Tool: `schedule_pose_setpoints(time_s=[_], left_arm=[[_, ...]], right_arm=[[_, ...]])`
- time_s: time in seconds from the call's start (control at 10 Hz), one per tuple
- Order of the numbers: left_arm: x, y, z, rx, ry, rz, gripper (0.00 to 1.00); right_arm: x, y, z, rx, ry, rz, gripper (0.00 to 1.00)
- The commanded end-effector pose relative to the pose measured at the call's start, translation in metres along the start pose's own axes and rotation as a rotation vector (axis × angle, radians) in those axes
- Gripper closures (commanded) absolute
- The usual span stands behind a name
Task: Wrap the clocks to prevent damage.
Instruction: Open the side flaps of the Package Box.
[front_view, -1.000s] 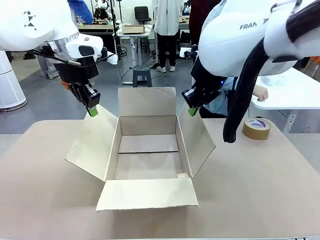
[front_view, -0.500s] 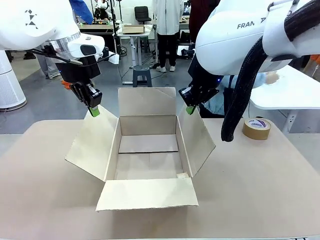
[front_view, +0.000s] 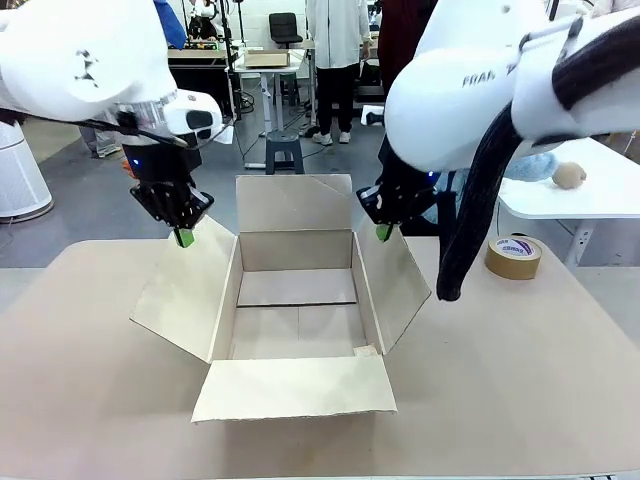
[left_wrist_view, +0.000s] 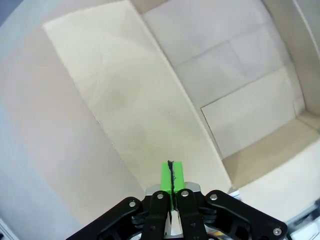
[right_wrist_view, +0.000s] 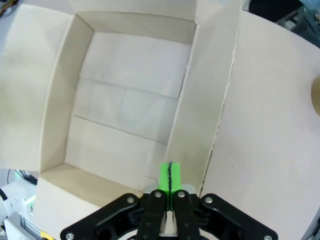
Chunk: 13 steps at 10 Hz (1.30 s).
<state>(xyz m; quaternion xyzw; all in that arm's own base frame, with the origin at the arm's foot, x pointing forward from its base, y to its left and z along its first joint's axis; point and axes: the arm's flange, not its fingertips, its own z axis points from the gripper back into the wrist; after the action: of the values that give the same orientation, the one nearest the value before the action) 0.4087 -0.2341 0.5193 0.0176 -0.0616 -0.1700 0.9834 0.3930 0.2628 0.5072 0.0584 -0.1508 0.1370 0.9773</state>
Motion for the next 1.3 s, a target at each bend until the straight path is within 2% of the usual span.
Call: schedule_pose_setpoints(time_s=[0.0, 0.2, 0.3, 0.8, 1.2], left_arm=[[-0.001, -0.023, -0.015, 0.055, 0.062, 0.153, 1.00], [-0.002, -0.026, -0.035, 0.032, 0.094, 0.157, 1.00], [-0.003, -0.023, -0.041, 0.029, 0.110, 0.170, 1.00], [-0.003, 0.015, -0.077, 0.134, 0.077, 0.374, 1.00], [0.001, 0.019, -0.121, 0.099, 0.076, 0.381, 1.00]], right_arm=[[0.001, 0.009, -0.028, -0.087, 0.026, -0.043, 0.99], [0.001, -0.002, -0.046, -0.113, 0.017, -0.076, 0.99], [-0.003, -0.010, -0.049, -0.086, 0.031, -0.070, 0.99], [-0.016, -0.076, -0.075, -0.044, 0.050, -0.196, 0.99], [-0.025, -0.086, -0.120, -0.008, 0.110, -0.207, 0.99]])
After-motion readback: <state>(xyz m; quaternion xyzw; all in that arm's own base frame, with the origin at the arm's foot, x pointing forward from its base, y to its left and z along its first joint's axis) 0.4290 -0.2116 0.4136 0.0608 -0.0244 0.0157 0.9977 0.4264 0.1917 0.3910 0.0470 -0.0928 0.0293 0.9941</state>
